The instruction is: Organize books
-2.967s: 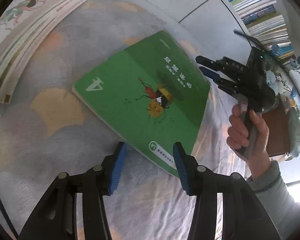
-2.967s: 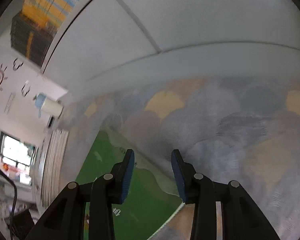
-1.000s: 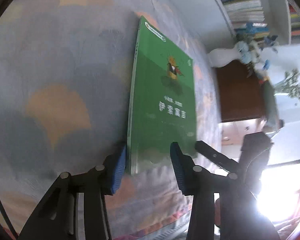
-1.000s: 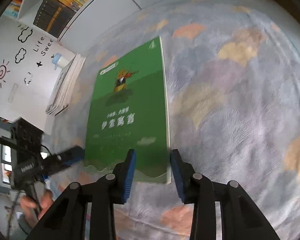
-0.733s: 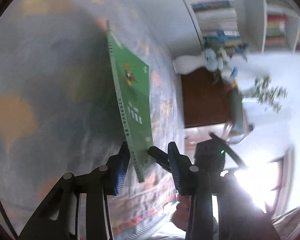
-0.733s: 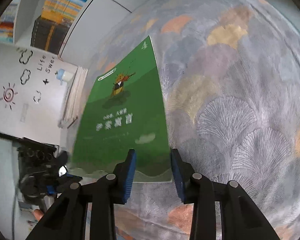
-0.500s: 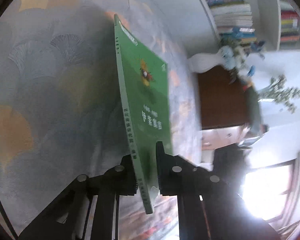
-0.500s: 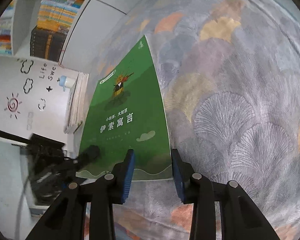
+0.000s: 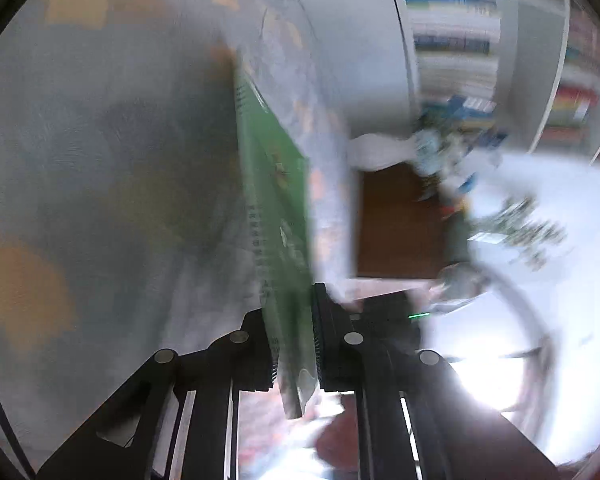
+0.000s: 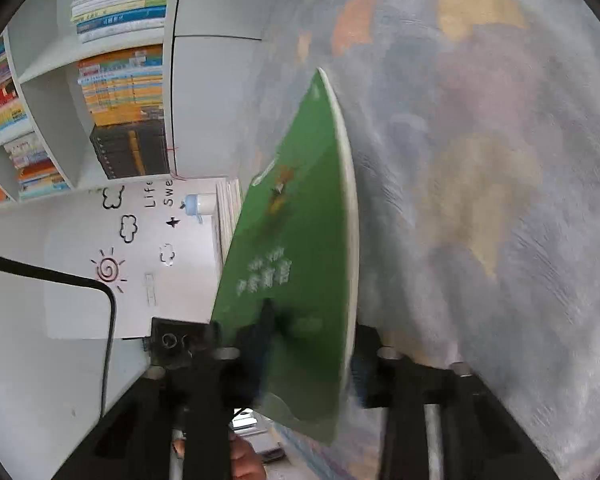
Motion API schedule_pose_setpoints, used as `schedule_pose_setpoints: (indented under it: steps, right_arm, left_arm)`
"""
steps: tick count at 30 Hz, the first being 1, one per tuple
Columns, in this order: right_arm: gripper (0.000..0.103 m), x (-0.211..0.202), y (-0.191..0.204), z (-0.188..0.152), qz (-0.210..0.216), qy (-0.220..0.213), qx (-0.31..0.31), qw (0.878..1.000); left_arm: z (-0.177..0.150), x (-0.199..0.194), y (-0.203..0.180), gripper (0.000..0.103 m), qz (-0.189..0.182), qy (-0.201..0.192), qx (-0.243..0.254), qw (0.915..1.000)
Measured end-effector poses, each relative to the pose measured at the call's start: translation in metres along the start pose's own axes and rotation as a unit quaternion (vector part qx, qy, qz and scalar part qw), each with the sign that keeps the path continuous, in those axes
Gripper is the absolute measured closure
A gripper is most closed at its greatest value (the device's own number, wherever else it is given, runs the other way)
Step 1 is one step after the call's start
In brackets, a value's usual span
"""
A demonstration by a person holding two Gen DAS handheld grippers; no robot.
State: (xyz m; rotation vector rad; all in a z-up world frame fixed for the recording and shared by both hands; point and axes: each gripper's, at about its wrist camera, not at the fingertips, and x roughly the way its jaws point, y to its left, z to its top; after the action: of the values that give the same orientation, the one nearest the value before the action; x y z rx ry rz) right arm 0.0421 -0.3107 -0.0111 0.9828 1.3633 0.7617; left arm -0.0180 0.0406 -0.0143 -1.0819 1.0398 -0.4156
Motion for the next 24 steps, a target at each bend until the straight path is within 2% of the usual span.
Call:
schedule_pose_setpoints:
  steps: [1,3,5,6,7,9,13,17,24]
  right_arm:
    - [0.08,0.001,0.008,-0.002,-0.012,-0.005,-0.02,1.0]
    - [0.082,0.001,0.032,-0.008,-0.065,-0.012,-0.09,0.994]
    - [0.082,0.006,0.063,-0.021,-0.131,-0.019,-0.173,0.976]
    - [0.082,0.007,0.071,-0.024,-0.146,-0.021,-0.195,0.97]
    - [0.082,0.009,0.087,-0.032,-0.168,-0.026,-0.231,0.958]
    - [0.083,0.012,0.104,-0.04,-0.183,-0.032,-0.262,0.947]
    - [0.083,0.017,0.14,-0.053,-0.19,-0.05,-0.289,0.937]
    - [0.082,0.036,0.183,-0.062,-0.185,-0.066,-0.318,0.927]
    - [0.082,0.1,0.245,-0.06,-0.131,-0.059,-0.348,0.926]
  left_arm:
    - [0.0,-0.001,-0.003,0.093,0.016,0.003,0.019,0.9997]
    - [0.003,-0.003,-0.013,0.093,0.045,0.012,0.068,0.9966]
    - [0.008,-0.006,-0.019,0.093,0.047,0.017,0.086,0.995]
    - [0.011,-0.011,-0.023,0.093,0.042,0.017,0.095,0.9944]
    - [0.015,-0.015,-0.025,0.093,0.039,0.017,0.1,0.9941]
    - [0.023,-0.027,-0.031,0.091,0.025,0.02,0.11,0.9934]
    - [0.035,-0.049,-0.041,0.091,0.005,0.015,0.125,0.992]
    - [0.05,-0.091,-0.044,0.091,-0.008,-0.01,0.138,0.9903]
    - [0.083,-0.187,-0.035,0.091,0.013,-0.087,0.158,0.9835]
